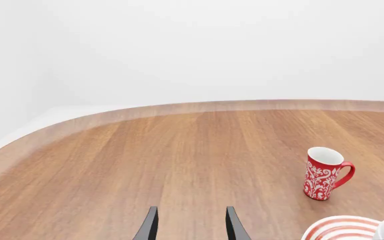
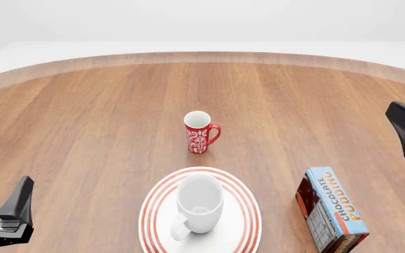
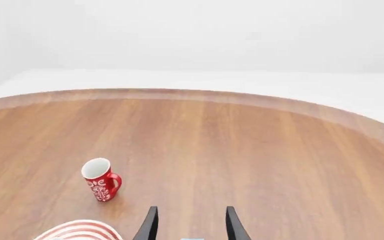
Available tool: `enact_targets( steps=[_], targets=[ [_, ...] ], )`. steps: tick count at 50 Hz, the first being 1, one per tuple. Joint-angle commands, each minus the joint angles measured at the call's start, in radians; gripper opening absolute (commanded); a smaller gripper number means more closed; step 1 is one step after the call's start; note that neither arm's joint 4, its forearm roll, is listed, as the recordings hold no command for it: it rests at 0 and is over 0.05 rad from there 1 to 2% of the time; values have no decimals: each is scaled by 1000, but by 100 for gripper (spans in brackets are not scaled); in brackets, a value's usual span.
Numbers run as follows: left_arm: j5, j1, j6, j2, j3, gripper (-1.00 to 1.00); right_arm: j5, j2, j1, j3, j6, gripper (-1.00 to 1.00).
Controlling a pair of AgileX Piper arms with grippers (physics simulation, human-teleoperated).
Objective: Pick up the white mug and put it on the plate, and put the chocolate pudding to the right of the plate.
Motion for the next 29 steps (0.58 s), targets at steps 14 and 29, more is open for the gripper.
enact_targets(
  steps=[14,29],
  targets=[
    [-10,-2,7,11,0,100,-49,-338,-13,34,-121,100],
    [-8,-13,29,10,0,100,-155,-479,-43,62,-142,100]
  ],
)
